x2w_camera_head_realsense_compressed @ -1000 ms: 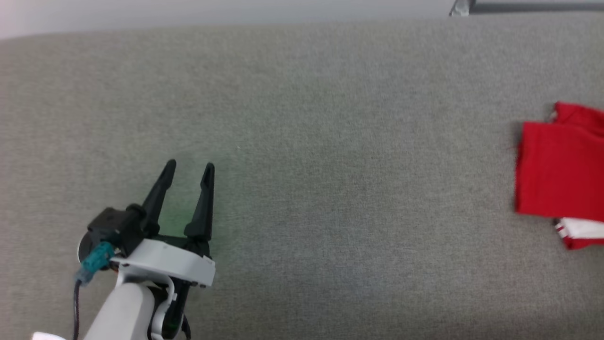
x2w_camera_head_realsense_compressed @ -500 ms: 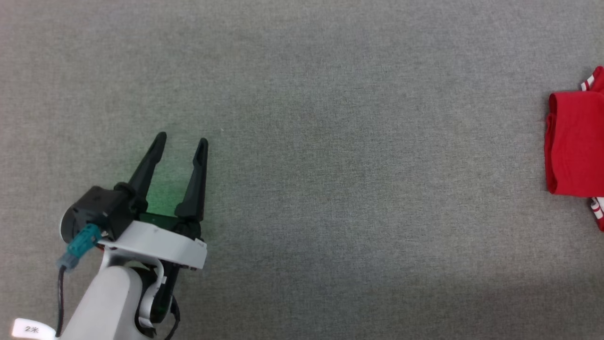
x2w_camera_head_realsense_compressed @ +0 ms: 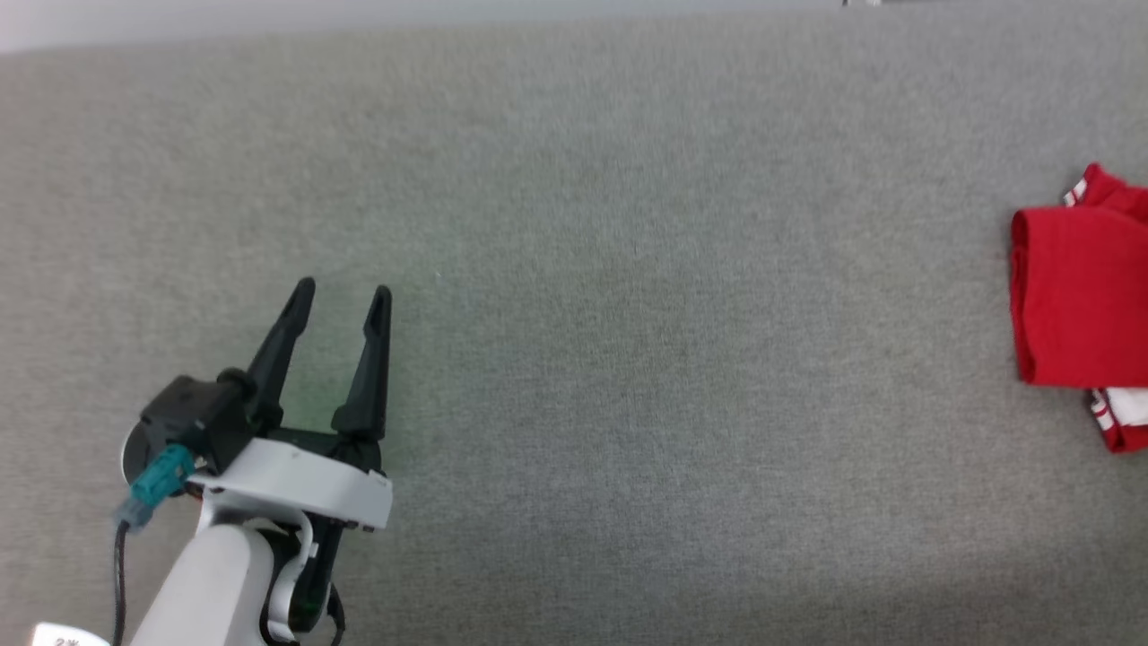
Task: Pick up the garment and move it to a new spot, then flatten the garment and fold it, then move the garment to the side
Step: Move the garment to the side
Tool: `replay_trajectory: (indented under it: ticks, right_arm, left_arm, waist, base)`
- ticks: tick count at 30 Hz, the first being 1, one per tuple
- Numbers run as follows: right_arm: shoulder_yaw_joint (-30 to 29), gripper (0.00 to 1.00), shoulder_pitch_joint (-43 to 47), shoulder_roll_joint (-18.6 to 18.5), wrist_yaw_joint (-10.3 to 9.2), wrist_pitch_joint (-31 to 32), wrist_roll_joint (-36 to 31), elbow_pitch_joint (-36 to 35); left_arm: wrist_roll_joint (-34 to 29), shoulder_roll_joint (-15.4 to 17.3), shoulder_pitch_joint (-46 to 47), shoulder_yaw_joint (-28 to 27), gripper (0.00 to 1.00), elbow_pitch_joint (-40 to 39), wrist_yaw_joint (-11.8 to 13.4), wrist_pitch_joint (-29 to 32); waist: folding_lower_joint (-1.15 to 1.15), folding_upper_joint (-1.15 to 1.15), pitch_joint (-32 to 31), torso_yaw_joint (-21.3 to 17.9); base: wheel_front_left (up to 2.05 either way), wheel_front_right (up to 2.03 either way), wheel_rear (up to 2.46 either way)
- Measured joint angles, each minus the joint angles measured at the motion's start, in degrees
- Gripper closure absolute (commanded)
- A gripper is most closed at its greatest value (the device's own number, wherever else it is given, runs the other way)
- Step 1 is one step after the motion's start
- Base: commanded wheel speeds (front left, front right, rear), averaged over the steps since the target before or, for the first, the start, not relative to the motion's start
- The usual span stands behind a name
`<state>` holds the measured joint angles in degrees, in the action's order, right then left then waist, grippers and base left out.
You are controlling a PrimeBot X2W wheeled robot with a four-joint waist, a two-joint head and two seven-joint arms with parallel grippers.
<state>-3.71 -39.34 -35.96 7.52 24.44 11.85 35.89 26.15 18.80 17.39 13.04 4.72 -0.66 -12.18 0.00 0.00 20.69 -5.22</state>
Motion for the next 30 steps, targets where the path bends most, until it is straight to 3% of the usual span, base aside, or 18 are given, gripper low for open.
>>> replay_trajectory:
  ticks: [6, 18, 30]
  right_arm:
    - [2.11, 0.0, 1.66, 0.75, 0.0, -2.37, 2.66, 0.26]
    - [9.72, 0.0, 10.78, 8.97, 0.0, -9.58, 11.07, -3.88]
    - [9.5, 0.0, 20.97, 15.58, 0.0, -16.94, 16.47, -14.46]
  left_arm:
    - [1.14, -0.44, -2.1, -0.71, 0.0, 2.23, 0.01, -1.02]
    - [2.02, 0.52, -6.05, -2.25, 0.0, 6.87, -0.11, -2.04]
    - [0.0, 3.57, -12.37, -3.25, 0.0, 8.91, 1.47, -2.46]
  waist:
    - [0.0, 0.0, -4.61, 0.84]
    - [0.0, 0.0, -14.22, 3.62]
    - [0.0, 0.0, -21.85, 6.18]
  base:
    - [0.0, 0.0, 0.0]
    - [0.0, 0.0, 0.0]
    - [0.0, 0.0, 0.0]
